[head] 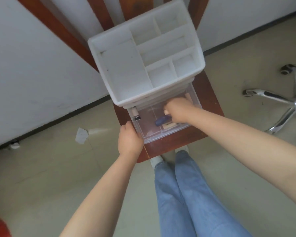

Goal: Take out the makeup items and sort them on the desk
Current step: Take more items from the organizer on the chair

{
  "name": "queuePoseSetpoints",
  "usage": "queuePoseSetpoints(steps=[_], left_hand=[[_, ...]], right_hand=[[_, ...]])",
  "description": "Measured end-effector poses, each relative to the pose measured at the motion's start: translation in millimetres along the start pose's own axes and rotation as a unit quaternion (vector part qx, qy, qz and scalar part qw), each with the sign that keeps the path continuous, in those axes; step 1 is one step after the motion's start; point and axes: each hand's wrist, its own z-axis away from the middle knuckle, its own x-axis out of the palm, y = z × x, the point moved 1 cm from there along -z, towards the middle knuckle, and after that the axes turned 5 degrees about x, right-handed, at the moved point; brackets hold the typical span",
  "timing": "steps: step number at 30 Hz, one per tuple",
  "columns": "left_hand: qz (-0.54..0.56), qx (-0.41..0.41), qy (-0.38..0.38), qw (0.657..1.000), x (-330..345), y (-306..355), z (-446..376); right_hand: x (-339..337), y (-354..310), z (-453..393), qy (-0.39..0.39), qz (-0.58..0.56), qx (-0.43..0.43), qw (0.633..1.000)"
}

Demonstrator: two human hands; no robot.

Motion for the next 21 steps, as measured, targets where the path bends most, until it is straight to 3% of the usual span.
queuePoseSetpoints(steps=[2, 4, 6, 8, 11, 12, 17, 21], left_hand=[[-0.046, 0.077, 0.039, 0.995, -5, 8, 6], [-0.089, 0.135, -0.015, 0.987, -5, 20, 5], [-0.138, 0.135, -0.089, 0.977, 1, 34, 0], [-0.179, 0.100, -0.120, 0.971, 9, 45, -7], [-0.167, 0.011, -0.123, 0.978, 21, 57, -23], [-0.156, -0.009, -0.121, 0.980, 25, 59, -28], [-0.141, -0.050, -0.055, 0.987, 38, 59, -38], [-0.193, 0.023, -0.056, 0.979, 43, 56, -36]], right_hand=[[-5, 13, 17, 0.038, -0.048, 0.014, 0.998], [-4, 32, 37, 0.086, -0.085, 0.053, 0.991], [6, 54, 56, 0.120, -0.156, 0.123, 0.973], [23, 74, 67, 0.145, -0.321, 0.210, 0.912], [50, 83, 80, 0.149, -0.612, 0.290, 0.721], [58, 84, 80, 0.142, -0.651, 0.299, 0.683], [76, 84, 66, 0.124, -0.743, 0.265, 0.602], [83, 85, 66, 0.106, -0.782, 0.240, 0.565]])
